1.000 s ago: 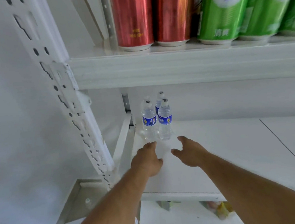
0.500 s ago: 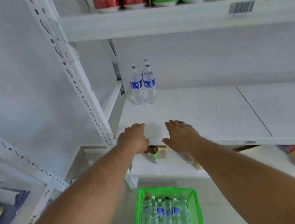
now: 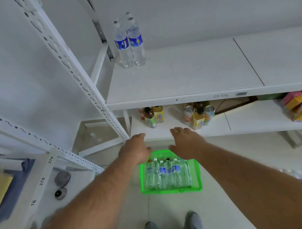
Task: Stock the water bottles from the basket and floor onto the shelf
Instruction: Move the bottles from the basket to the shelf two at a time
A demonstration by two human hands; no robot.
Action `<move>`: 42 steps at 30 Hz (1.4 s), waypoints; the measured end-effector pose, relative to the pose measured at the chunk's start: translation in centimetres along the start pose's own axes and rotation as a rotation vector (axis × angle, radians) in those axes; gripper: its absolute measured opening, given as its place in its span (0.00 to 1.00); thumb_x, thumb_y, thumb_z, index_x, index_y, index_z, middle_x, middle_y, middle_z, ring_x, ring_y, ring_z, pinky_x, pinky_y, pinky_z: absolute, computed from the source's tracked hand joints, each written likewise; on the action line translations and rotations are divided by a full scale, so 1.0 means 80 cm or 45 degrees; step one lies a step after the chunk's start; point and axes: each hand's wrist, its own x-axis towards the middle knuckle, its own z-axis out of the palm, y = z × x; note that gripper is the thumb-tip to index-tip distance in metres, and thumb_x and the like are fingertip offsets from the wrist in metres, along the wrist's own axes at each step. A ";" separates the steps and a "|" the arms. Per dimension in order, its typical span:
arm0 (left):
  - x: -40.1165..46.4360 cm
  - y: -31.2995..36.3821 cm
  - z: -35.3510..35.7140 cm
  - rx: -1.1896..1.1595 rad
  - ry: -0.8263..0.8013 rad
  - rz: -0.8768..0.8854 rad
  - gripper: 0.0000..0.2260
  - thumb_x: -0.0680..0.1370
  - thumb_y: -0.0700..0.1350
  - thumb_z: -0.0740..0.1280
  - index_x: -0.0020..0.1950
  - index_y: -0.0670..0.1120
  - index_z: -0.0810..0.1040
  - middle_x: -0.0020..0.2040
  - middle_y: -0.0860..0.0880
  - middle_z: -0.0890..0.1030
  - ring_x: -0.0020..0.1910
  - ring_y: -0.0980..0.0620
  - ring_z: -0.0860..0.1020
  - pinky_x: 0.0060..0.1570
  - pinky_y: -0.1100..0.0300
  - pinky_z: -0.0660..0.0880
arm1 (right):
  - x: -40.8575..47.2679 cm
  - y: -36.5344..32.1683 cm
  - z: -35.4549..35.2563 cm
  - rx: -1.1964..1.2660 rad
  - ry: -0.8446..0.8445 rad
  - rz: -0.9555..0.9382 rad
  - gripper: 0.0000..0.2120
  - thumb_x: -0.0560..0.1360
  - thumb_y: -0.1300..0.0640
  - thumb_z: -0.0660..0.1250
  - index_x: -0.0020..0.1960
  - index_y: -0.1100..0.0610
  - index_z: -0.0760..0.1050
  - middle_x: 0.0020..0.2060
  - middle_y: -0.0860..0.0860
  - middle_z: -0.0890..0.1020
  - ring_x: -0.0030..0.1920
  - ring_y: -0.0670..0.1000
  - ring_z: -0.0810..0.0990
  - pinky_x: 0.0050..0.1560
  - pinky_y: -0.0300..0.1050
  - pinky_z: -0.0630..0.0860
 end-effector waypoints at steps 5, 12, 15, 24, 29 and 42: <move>0.006 -0.047 0.049 -0.038 -0.136 -0.045 0.31 0.74 0.57 0.67 0.75 0.53 0.63 0.73 0.48 0.70 0.69 0.43 0.71 0.64 0.49 0.72 | 0.003 -0.008 0.053 0.038 -0.134 0.109 0.33 0.79 0.41 0.59 0.77 0.58 0.57 0.74 0.56 0.66 0.72 0.60 0.66 0.70 0.55 0.67; 0.035 -0.126 0.125 -0.124 -0.333 -0.095 0.32 0.74 0.58 0.66 0.76 0.54 0.62 0.72 0.47 0.71 0.67 0.43 0.73 0.63 0.50 0.73 | 0.025 -0.031 0.147 0.116 -0.304 0.282 0.34 0.80 0.41 0.59 0.78 0.58 0.55 0.74 0.57 0.66 0.72 0.60 0.66 0.70 0.52 0.66; 0.055 -0.148 0.154 -0.139 -0.389 -0.135 0.34 0.73 0.58 0.66 0.77 0.52 0.61 0.72 0.47 0.70 0.68 0.43 0.72 0.64 0.50 0.72 | 0.037 -0.032 0.185 0.162 -0.351 0.328 0.33 0.79 0.41 0.59 0.77 0.57 0.57 0.73 0.56 0.67 0.71 0.59 0.67 0.68 0.52 0.68; 0.135 -0.168 0.260 -0.264 -0.453 -0.279 0.34 0.74 0.58 0.66 0.77 0.50 0.61 0.74 0.47 0.69 0.69 0.46 0.71 0.66 0.52 0.71 | 0.138 0.018 0.296 0.324 -0.412 0.339 0.35 0.79 0.41 0.59 0.79 0.57 0.55 0.76 0.56 0.64 0.74 0.58 0.65 0.71 0.52 0.65; 0.183 -0.179 0.340 -0.297 -0.458 -0.359 0.34 0.75 0.56 0.68 0.77 0.48 0.62 0.73 0.45 0.71 0.67 0.46 0.74 0.63 0.57 0.72 | 0.206 0.062 0.381 0.446 -0.456 0.399 0.35 0.79 0.40 0.60 0.79 0.57 0.56 0.74 0.57 0.66 0.72 0.59 0.68 0.69 0.53 0.68; 0.335 -0.223 0.567 -0.439 -0.394 -0.454 0.31 0.74 0.51 0.71 0.74 0.43 0.66 0.71 0.42 0.73 0.68 0.45 0.73 0.62 0.60 0.69 | 0.318 0.135 0.618 0.623 -0.527 0.640 0.34 0.78 0.41 0.63 0.76 0.61 0.60 0.69 0.61 0.73 0.65 0.60 0.75 0.62 0.48 0.72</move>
